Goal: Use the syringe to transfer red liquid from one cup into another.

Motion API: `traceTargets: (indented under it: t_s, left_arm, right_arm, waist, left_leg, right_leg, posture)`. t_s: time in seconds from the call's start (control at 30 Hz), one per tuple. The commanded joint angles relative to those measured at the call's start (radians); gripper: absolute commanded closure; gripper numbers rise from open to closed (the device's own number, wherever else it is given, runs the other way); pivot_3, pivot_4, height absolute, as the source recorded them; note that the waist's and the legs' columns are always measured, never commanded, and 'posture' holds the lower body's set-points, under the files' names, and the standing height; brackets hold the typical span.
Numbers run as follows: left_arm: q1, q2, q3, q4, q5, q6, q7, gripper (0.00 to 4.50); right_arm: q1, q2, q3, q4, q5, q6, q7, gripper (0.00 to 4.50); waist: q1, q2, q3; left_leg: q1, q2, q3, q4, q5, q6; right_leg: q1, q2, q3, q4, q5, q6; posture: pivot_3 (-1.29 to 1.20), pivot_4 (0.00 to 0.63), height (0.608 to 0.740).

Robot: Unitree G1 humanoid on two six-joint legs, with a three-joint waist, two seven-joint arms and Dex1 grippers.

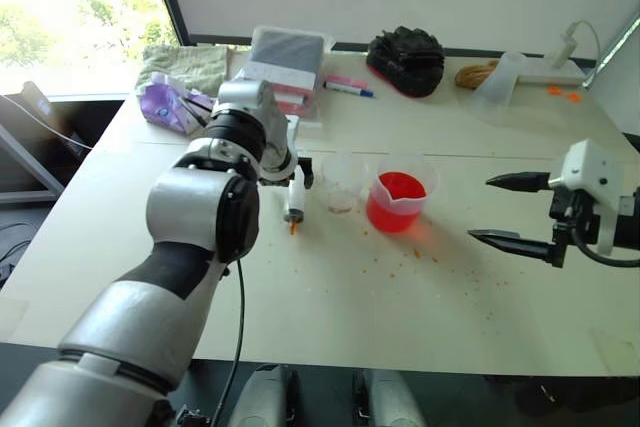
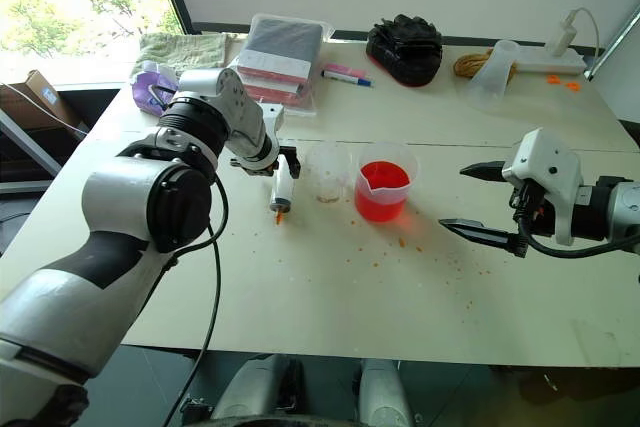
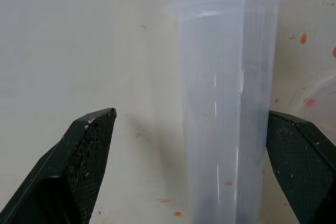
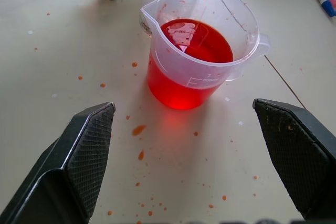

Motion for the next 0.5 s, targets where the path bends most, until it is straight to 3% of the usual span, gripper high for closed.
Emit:
traceTargets:
  t_s: [0.03, 0.33, 0.5]
  left_arm:
    - [-0.005, 0.022, 0.03, -0.014, -0.01, 0.001, 0.047, 0.0]
    - [0.03, 0.04, 0.103, -0.013, -0.032, -0.011, 0.155, 0.0]
    - [0.052, 0.038, 0.124, -0.018, -0.041, -0.032, 0.196, 1.35]
  right_arm:
    - [-0.02, 0.0, -0.025, -0.002, 0.001, -0.019, -0.005, 0.1]
    - [-0.024, 0.0, -0.019, -0.001, -0.003, -0.025, -0.008, 0.1]
    - [-0.028, 0.0, -0.015, 0.001, -0.006, -0.03, -0.013, 0.0]
  waist:
    - [0.0, 0.0, 0.0]
    - [0.002, 0.0, 0.0]
    - [0.001, 0.0, 0.0]
  left_leg:
    - [0.0, 0.0, 0.0, 0.0, 0.0, 0.0]
    - [0.0, 0.0, 0.0, 0.0, 0.0, -0.001]
    - [0.0, -0.001, 0.0, 0.0, 0.0, -0.001]
  right_leg:
    - [0.0, 0.0, 0.0, 0.0, 0.0, 0.0]
    - [0.0, -0.001, 0.0, 0.001, 0.0, 0.0]
    - [0.0, -0.001, 0.0, 0.001, 0.0, 0.0]
  posture:
    - [0.0, 0.15, 0.74]
    - [0.0, 0.15, 0.74]
    - [0.0, 0.15, 0.74]
